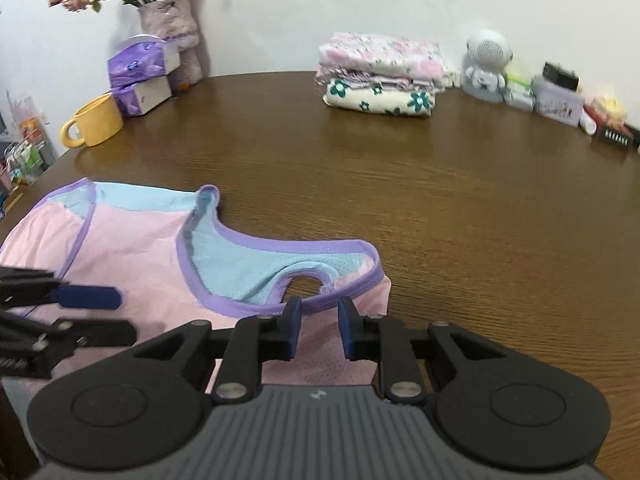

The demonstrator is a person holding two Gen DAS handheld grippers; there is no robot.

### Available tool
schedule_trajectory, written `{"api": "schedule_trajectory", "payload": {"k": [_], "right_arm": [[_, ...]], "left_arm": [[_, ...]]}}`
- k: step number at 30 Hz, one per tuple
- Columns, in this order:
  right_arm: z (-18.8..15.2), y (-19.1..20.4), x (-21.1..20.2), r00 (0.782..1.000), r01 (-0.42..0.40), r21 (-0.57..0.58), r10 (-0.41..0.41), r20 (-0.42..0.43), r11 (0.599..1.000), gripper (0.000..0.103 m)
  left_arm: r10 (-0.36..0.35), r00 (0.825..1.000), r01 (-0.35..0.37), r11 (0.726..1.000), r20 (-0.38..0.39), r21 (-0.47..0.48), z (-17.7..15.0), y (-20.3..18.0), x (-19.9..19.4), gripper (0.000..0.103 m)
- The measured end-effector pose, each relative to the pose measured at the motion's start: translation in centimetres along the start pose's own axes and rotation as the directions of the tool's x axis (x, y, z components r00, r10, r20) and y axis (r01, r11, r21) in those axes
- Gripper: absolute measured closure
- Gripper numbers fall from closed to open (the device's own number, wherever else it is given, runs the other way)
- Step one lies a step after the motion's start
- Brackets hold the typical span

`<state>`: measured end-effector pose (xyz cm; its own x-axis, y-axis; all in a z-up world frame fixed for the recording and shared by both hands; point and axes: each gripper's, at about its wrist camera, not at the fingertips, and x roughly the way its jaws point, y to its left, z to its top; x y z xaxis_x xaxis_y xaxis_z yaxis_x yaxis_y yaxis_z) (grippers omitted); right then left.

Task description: Fold clothes

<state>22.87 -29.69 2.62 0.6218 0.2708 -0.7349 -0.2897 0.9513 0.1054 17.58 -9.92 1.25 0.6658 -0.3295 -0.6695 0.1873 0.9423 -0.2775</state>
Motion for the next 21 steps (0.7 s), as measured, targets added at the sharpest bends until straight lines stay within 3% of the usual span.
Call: {"api": "schedule_trajectory", "payload": {"k": [6, 15, 21], "right_arm": [[-0.2, 0.6, 1.6, 1.000, -0.006, -0.010, 0.006, 0.010, 1.000, 0.083], [0.5, 0.5, 0.8, 0.998, -0.002, 0.027, 0.000, 0.057, 1.000, 0.081], [1.6, 2.0, 1.5, 0.999, 0.010, -0.084, -0.006, 0.047, 0.996, 0.083]], "left_arm": [[-0.010, 1.000, 0.010, 1.000, -0.008, -0.002, -0.3, 0.4, -0.1, 0.052], [-0.026, 1.000, 0.026, 1.000, -0.001, -0.001, -0.5, 0.6, -0.4, 0.050], [-0.031, 1.000, 0.031, 1.000, 0.000, 0.001, -0.6, 0.5, -0.5, 0.050]]}}
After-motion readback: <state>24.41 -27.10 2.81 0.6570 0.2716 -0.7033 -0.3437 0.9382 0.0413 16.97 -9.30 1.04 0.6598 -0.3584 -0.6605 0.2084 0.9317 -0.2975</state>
